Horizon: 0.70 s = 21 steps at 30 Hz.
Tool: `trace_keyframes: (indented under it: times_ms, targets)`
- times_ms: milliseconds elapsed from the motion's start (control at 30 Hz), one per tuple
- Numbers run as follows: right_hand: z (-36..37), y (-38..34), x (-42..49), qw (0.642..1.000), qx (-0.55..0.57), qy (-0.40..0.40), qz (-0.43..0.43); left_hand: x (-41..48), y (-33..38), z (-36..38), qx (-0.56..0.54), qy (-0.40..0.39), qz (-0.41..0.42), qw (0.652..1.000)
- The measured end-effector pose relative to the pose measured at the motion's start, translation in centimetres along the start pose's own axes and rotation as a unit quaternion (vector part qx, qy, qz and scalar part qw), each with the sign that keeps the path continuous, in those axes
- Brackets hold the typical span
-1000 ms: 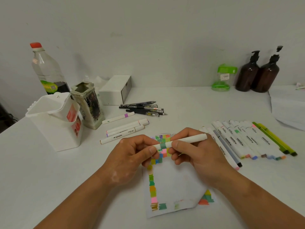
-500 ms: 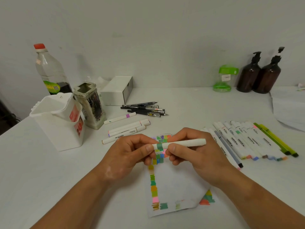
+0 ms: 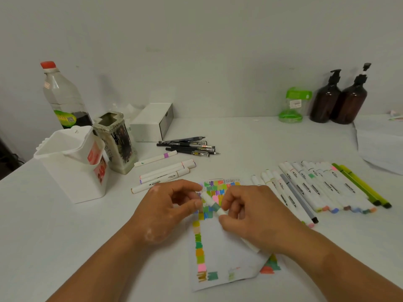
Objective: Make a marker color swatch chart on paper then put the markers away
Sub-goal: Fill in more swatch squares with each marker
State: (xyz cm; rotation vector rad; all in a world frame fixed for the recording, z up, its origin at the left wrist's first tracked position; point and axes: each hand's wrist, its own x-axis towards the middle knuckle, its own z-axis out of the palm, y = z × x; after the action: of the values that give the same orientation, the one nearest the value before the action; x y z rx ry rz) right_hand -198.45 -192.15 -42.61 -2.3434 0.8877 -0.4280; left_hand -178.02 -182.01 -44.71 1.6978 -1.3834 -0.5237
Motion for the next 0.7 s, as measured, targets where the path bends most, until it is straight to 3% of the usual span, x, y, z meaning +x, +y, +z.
trace_keyframes:
  times_ms: [67,167,333,533,700]
  targets:
    - [-0.9,0.9,0.3,0.998,-0.024,0.041,0.039,0.4,-0.7,-0.5,0.146,0.1,0.009,0.984]
    - [-2.3,2.3,0.8,0.987,-0.058,0.1,0.113,1.0,-2.1,-2.0,0.257,0.199,-0.035,0.945]
    - [-3.0,4.0,1.3,0.97,-0.112,0.13,0.173,1.1,-2.7,-2.1,0.317,0.172,-0.121,0.925]
    - [-2.6,4.6,1.6,0.962,-0.146,0.137,0.187,1.0,-2.1,-1.6,0.329,0.153,-0.134,0.922]
    - [-1.7,4.7,1.8,0.956,-0.182,0.151,0.174,1.0,-1.7,-0.9,0.285,0.119,-0.101,0.946]
